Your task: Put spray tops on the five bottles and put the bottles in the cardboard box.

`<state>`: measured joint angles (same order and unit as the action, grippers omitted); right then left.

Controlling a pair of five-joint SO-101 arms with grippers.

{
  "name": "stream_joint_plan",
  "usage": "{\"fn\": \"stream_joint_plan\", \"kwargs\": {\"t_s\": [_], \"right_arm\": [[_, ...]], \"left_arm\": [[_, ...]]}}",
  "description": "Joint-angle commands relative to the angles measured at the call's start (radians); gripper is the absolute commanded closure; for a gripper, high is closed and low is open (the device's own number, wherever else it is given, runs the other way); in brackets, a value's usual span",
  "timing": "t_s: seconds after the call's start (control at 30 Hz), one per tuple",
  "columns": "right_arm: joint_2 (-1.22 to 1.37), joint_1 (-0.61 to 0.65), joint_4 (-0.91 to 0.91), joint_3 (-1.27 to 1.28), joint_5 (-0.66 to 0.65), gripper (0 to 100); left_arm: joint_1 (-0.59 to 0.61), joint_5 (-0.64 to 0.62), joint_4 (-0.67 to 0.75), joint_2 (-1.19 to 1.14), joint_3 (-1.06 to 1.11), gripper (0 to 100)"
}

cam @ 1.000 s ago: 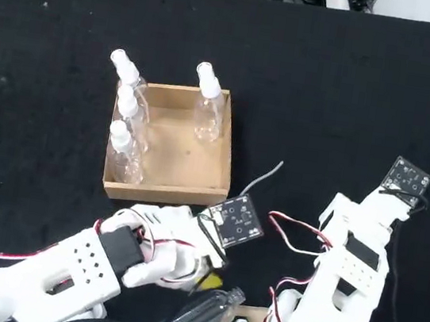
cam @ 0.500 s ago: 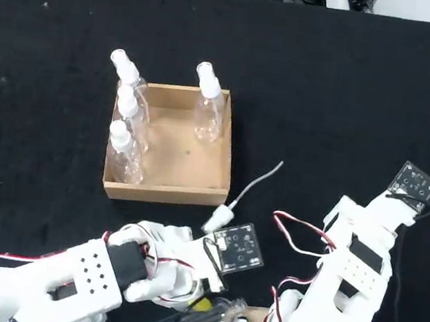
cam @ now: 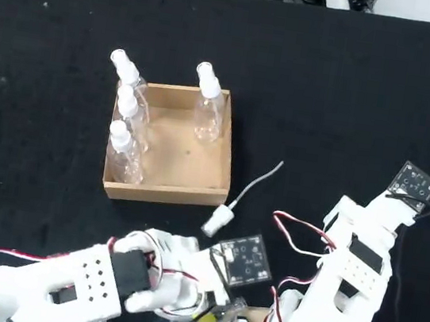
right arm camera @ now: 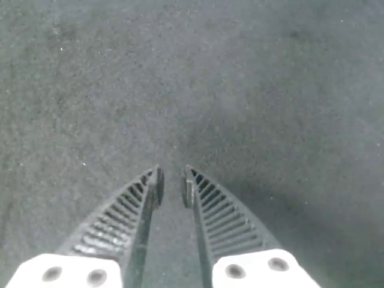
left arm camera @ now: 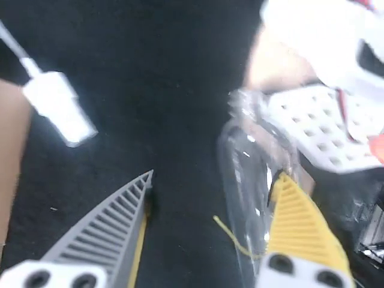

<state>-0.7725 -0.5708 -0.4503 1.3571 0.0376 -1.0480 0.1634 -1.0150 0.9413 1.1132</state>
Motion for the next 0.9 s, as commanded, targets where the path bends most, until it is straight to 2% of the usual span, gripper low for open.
{"fn": "stream_joint_plan", "kwargs": {"t_s": [0.0, 0.5, 0.87], "right_arm": [[-0.035, -0.026, 0.025, -0.008, 0.006, 95.9], [-0.035, -0.025, 0.025, -0.008, 0.006, 95.9], [-0.035, -0.025, 0.025, -0.008, 0.008, 95.9]], "left_arm": [[-0.024, -0.009, -0.005, -0.002, -0.021, 71], [-0.024, -0.014, -0.003, 0.0, 0.11, 71], [0.061, -0.017, -0.012, 0.0, -0.048, 71]]}}
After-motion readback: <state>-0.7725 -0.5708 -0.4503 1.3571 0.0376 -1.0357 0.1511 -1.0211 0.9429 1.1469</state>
